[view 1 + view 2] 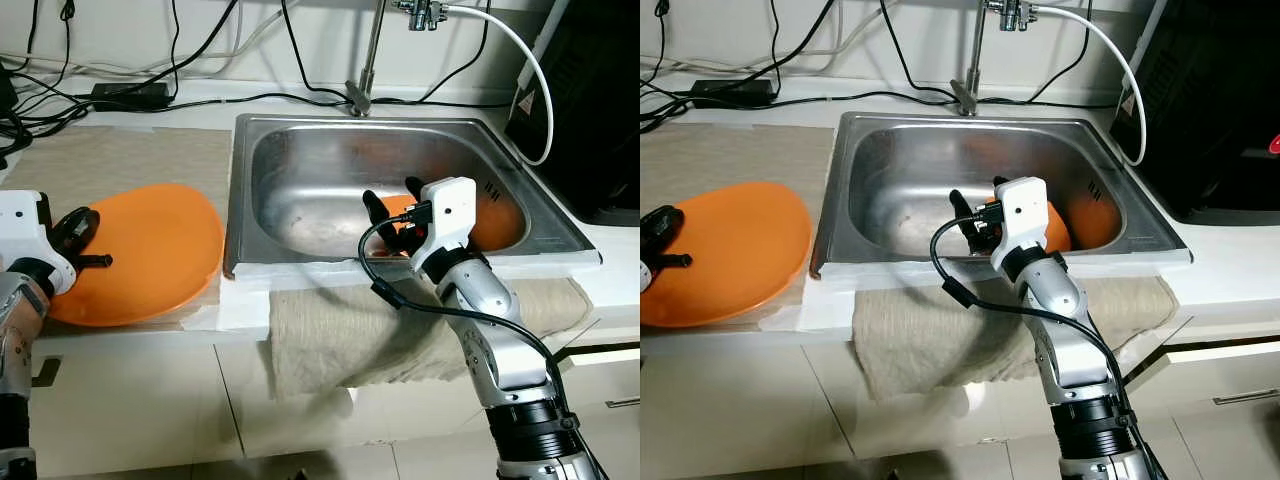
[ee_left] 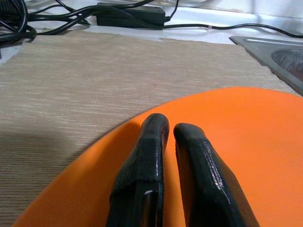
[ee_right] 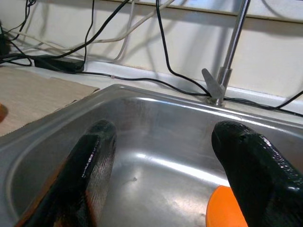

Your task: Kitchen organization

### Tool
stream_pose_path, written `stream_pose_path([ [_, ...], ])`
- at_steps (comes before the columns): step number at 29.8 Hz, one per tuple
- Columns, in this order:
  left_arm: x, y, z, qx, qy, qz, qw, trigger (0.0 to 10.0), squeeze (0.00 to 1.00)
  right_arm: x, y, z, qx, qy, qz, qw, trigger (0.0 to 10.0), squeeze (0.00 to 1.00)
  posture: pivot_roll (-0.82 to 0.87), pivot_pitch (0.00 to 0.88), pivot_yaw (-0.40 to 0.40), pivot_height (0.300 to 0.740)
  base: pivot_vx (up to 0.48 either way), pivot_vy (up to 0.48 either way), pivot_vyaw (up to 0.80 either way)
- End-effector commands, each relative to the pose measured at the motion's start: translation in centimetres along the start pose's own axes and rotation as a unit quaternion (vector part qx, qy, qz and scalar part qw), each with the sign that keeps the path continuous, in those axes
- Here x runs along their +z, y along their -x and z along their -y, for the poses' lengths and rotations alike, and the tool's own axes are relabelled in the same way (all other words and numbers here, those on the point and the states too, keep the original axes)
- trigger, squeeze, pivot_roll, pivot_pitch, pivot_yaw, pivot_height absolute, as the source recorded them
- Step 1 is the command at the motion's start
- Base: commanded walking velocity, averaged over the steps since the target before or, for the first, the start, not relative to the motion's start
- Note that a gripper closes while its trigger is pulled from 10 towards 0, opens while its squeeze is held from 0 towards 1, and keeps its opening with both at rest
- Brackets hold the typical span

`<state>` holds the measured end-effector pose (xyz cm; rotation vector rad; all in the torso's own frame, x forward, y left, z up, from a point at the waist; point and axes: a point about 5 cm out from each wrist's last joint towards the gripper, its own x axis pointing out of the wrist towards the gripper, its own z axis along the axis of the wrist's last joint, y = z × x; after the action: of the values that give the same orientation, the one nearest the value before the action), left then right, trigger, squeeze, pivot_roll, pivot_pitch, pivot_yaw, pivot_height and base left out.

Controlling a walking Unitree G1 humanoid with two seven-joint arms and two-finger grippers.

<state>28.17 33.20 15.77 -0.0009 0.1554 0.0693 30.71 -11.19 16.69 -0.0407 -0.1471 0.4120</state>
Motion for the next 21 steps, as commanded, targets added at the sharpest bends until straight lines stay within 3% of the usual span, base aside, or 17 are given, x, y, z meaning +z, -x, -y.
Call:
stream_pose_path([
  [1,-4.3,0.8,-0.6,0.024,0.028,-0.090,0.995,10.0,0.00,0.4,-0.1,0.3,-0.001,0.002,0.005,1.000,10.0,0.00,0.12,0.000,-0.102,0.740,0.000,0.000,0.00],
  [4,-4.2,0.7,-0.4,0.020,0.028,-0.087,0.996,10.0,0.00,0.3,0.0,0.3,0.002,0.002,0.002,1.000,10.0,0.00,0.12,0.000,-0.101,0.740,0.000,0.000,0.00],
  [9,0.1,-0.3,3.1,-0.047,0.028,-0.006,0.999,10.0,0.00,-0.4,0.3,-0.1,0.008,0.002,-0.013,1.000,10.0,0.00,0.12,0.000,-0.096,0.740,0.000,0.000,0.00],
  [15,2.0,-0.4,4.1,-0.065,0.015,0.024,0.997,10.0,0.00,-0.8,0.5,-0.2,0.011,0.003,-0.019,1.000,10.0,0.00,0.12,0.001,-0.093,0.740,0.000,0.000,0.00],
  [21,3.0,-0.3,3.8,-0.057,0.008,0.034,0.998,10.0,0.00,-1.0,0.5,-0.3,0.011,0.002,-0.024,1.000,10.0,0.00,0.12,0.002,-0.091,0.740,0.000,0.000,0.00],
])
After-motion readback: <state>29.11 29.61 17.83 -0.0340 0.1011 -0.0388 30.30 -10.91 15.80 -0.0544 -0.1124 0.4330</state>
